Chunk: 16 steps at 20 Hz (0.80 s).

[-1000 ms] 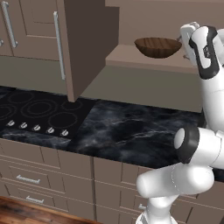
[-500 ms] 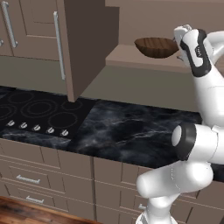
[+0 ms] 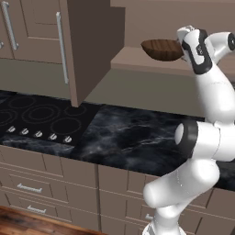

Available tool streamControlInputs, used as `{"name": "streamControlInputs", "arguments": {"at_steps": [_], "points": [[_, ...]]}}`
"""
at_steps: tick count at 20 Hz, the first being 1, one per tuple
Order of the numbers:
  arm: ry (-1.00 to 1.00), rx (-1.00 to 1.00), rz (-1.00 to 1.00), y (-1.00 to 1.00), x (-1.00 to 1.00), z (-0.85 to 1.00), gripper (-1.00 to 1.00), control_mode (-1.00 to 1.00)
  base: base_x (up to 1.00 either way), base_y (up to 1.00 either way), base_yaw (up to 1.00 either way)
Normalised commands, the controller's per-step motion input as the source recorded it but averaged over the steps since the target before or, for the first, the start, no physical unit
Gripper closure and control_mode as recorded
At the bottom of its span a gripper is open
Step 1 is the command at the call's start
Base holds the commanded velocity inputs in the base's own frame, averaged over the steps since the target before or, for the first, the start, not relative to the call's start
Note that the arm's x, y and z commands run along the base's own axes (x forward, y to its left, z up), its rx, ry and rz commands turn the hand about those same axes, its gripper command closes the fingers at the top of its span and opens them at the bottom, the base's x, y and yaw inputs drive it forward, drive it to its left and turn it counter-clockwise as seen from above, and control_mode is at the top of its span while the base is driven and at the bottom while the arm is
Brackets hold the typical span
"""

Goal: Move the bowls from the cabinet to the plates on the dining table.

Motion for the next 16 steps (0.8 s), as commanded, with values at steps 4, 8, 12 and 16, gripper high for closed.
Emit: {"name": "streamControlInputs", "arguments": {"at_steps": [4, 8, 12, 16], "points": [[0.04, -0.02, -0.03, 0.0, 0.19, -0.19, -1.0, -1.0, 0.0, 0.0, 0.0], [0.0, -0.08, -0.03, 0.0, 0.0, -0.39, -1.0, -1.0, 0.0, 0.0, 0.0], [0.0, -0.09, -0.02, 0.0, -0.01, -0.47, -1.0, -1.0, 0.0, 0.0, 0.0], [0.0, -0.09, -0.02, 0.0, -0.1, -0.5, -1.0, -1.0, 0.0, 0.0, 0.0]]}}
